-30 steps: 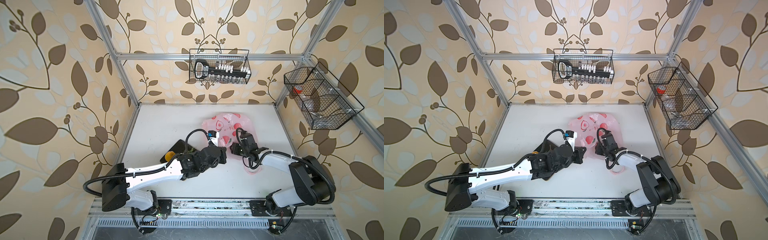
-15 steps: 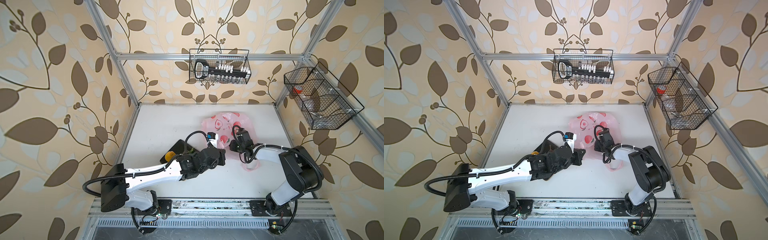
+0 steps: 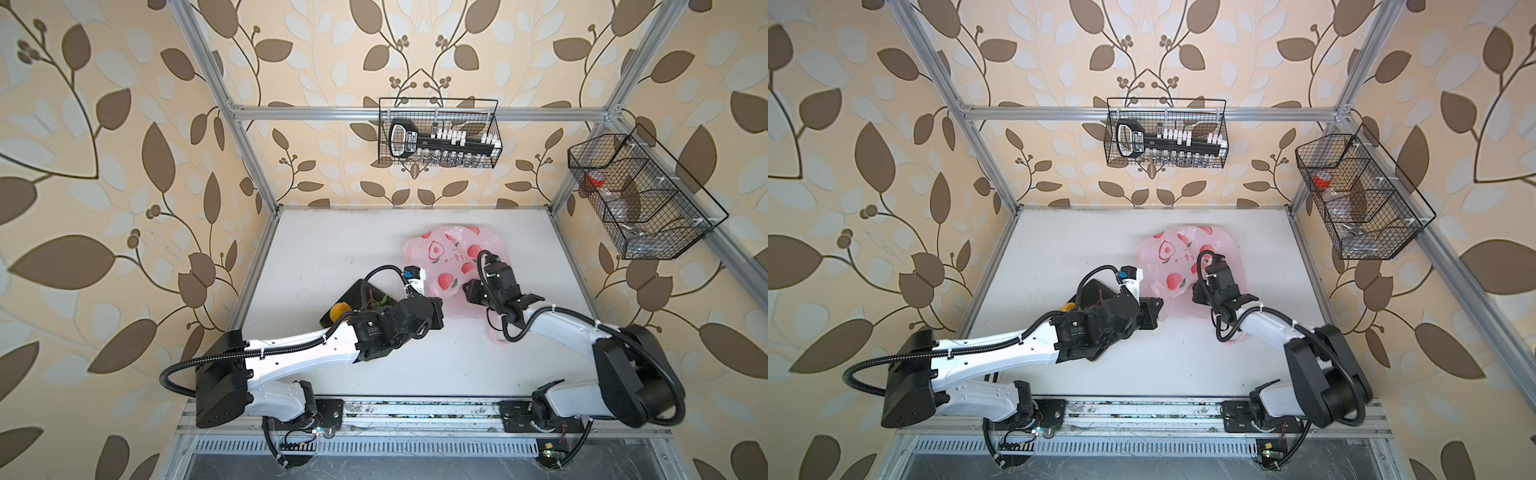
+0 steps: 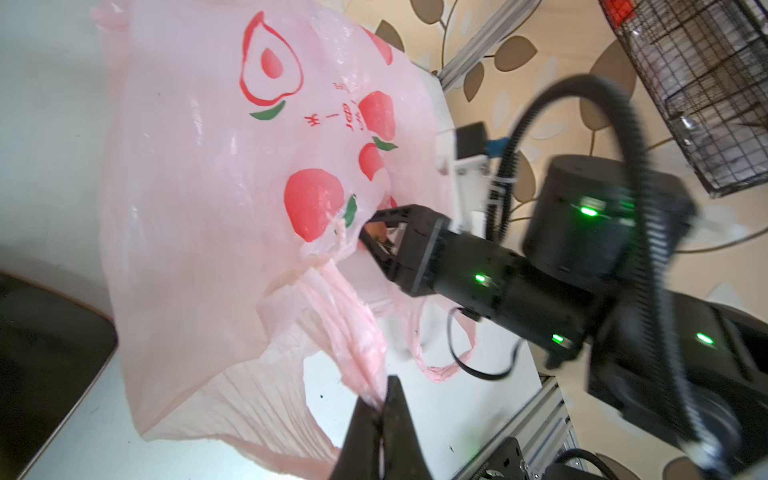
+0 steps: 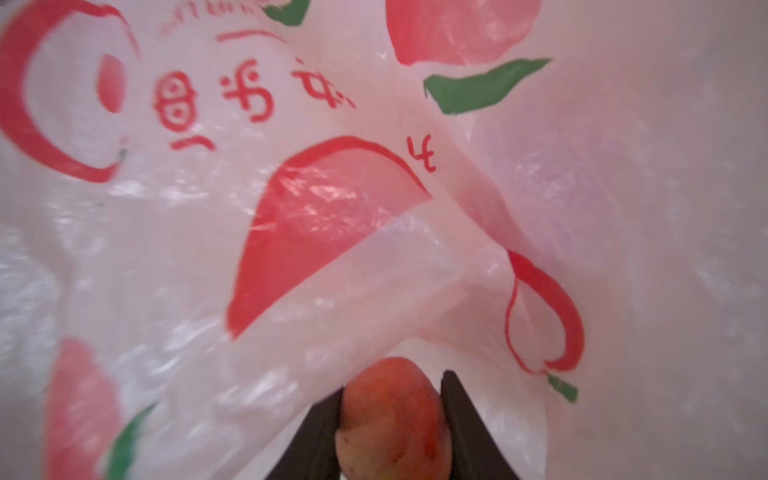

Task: Take the fake fruits out of the plastic bag
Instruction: 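Grasp the small apple inside the bag with the right gripper and lift out, then lower the held apple onto the dark mat with the right gripper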

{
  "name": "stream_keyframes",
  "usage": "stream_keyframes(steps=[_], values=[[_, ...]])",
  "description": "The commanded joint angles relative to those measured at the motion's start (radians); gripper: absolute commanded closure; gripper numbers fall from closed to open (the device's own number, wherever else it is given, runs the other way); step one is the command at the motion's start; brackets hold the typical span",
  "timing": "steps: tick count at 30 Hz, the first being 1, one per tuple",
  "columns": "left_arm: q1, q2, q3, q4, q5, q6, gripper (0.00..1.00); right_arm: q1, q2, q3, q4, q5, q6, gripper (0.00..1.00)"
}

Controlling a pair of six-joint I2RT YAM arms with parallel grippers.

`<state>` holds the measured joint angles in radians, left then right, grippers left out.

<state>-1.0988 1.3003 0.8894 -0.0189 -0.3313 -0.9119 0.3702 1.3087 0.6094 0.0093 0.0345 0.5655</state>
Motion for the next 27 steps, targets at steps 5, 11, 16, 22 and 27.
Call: stream_keyframes(steps=[5, 11, 16, 22, 27], values=[[0.07, -0.019, -0.004, 0.06, 0.011, -0.027, 1.0, 0.071, -0.33, -0.067, -0.246, -0.04, 0.005, 0.68], [0.188, 0.015, 0.045, 0.063, 0.126, 0.034, 1.0, 0.267, -0.419, -0.014, -0.322, -0.009, 0.036, 0.7], [0.274, 0.038, 0.095, 0.03, 0.196, 0.084, 1.0, 0.521, -0.292, 0.06, -0.28, 0.103, 0.046, 0.7], [0.312, 0.036, 0.113, 0.001, 0.239, 0.103, 1.0, 0.677, -0.031, 0.161, -0.152, 0.157, 0.041, 0.69], [0.313, 0.016, 0.093, -0.012, 0.236, 0.099, 1.0, 0.665, 0.154, 0.224, -0.046, 0.195, 0.067, 0.67]])
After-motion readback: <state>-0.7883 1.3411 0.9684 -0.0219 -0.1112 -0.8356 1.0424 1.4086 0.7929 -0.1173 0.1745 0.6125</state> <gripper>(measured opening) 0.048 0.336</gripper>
